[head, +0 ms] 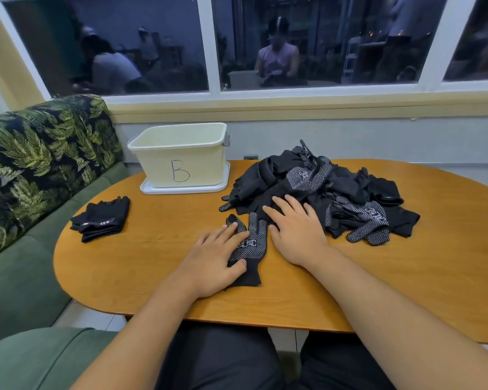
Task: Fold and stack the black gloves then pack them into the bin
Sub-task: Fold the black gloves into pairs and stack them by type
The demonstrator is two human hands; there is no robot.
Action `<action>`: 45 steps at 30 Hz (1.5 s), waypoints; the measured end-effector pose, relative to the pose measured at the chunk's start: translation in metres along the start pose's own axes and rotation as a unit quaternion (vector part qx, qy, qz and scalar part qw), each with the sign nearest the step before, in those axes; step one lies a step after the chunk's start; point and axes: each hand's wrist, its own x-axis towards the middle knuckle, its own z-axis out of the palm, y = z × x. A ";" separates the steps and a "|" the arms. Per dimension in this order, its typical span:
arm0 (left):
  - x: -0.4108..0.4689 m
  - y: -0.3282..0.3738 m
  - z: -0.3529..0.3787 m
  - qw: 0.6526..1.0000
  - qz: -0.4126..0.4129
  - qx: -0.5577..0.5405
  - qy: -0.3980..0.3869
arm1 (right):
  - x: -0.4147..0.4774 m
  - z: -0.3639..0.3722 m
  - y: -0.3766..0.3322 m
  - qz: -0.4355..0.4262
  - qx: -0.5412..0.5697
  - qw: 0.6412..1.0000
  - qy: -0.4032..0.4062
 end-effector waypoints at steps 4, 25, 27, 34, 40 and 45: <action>-0.003 0.001 -0.002 1.000 0.009 -0.010 0.025 | 0.005 0.004 0.005 0.010 -0.005 0.999 -0.051; 0.075 0.000 -0.017 0.974 -0.121 -0.107 0.160 | 0.051 -0.051 0.047 -0.041 -0.107 0.989 0.089; 0.073 -0.001 -0.012 0.952 -0.121 -0.209 0.187 | 0.059 -0.057 0.053 -0.052 -0.144 0.987 0.050; 0.057 -0.005 -0.009 0.955 -0.112 -0.148 0.233 | 0.069 -0.090 0.045 -0.026 -0.034 0.998 0.038; 0.031 0.011 -0.001 0.998 -0.009 -0.062 0.024 | 0.072 -0.136 0.025 0.059 0.235 0.970 0.004; 0.029 0.018 0.001 0.999 -0.028 -0.001 -0.040 | 0.069 -0.163 0.008 0.092 0.403 0.910 -0.025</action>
